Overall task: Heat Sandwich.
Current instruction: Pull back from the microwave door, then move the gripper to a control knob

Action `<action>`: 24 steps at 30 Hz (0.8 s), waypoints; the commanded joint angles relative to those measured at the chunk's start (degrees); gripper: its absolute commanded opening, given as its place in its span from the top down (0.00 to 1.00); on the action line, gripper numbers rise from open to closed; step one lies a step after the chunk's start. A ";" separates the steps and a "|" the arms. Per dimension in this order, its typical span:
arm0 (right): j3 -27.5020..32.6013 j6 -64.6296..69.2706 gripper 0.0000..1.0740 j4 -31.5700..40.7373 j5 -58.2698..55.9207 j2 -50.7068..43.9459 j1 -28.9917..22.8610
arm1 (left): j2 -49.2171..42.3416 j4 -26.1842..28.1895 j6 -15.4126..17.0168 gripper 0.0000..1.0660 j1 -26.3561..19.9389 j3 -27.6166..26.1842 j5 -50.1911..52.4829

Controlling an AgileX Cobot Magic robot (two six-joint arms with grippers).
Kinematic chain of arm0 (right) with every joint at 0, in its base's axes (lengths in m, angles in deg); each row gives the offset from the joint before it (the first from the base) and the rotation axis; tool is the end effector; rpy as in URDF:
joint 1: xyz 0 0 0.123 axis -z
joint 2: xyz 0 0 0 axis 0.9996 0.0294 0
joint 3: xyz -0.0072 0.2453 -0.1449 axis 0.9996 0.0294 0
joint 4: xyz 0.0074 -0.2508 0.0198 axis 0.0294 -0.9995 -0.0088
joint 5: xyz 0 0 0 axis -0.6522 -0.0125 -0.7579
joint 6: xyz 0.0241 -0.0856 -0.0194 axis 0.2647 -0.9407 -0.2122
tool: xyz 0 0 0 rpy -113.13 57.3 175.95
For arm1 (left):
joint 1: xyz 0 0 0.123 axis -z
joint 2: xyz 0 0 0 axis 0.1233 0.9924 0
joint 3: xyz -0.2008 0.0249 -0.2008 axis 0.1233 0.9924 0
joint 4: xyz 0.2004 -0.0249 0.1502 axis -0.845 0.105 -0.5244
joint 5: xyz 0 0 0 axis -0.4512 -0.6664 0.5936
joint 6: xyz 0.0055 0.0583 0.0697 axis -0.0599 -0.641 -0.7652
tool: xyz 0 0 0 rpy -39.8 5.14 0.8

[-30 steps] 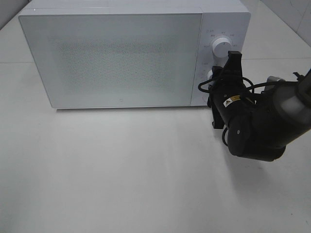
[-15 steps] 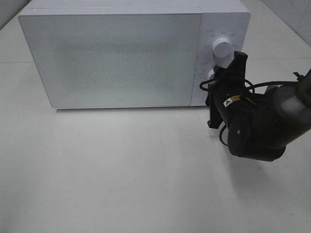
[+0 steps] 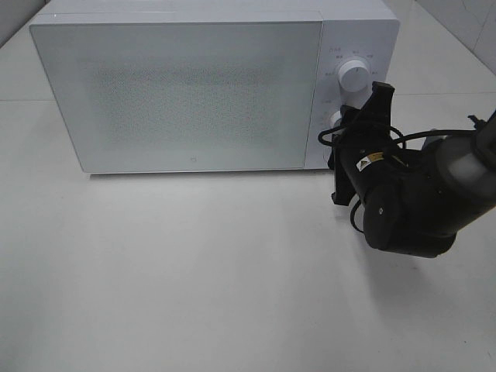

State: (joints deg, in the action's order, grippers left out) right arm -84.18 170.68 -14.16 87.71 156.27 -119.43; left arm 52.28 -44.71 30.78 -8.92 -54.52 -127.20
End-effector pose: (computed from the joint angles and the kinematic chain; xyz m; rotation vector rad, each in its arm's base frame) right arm 0.3151 0.1329 0.1121 1.4232 1.1747 1.2490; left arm -0.0049 0.0005 0.2783 -0.0327 2.0235 0.0310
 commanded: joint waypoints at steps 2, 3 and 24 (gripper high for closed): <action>-0.34 -1.15 0.58 0.17 8.02 -0.34 0.52 | -1.49 -0.11 0.00 0.06 -0.11 0.17 0.52; -0.34 -1.49 0.54 0.34 8.02 -0.34 0.52 | -1.49 -0.11 0.00 0.06 -0.11 0.17 0.52; 0.57 -5.84 0.21 0.52 7.96 -1.09 0.52 | -1.49 -0.11 0.00 0.06 -0.11 0.17 0.52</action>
State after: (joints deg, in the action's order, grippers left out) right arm -83.21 165.53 -13.24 85.88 156.27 -119.43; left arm 52.28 -44.71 30.78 -8.92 -54.52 -127.20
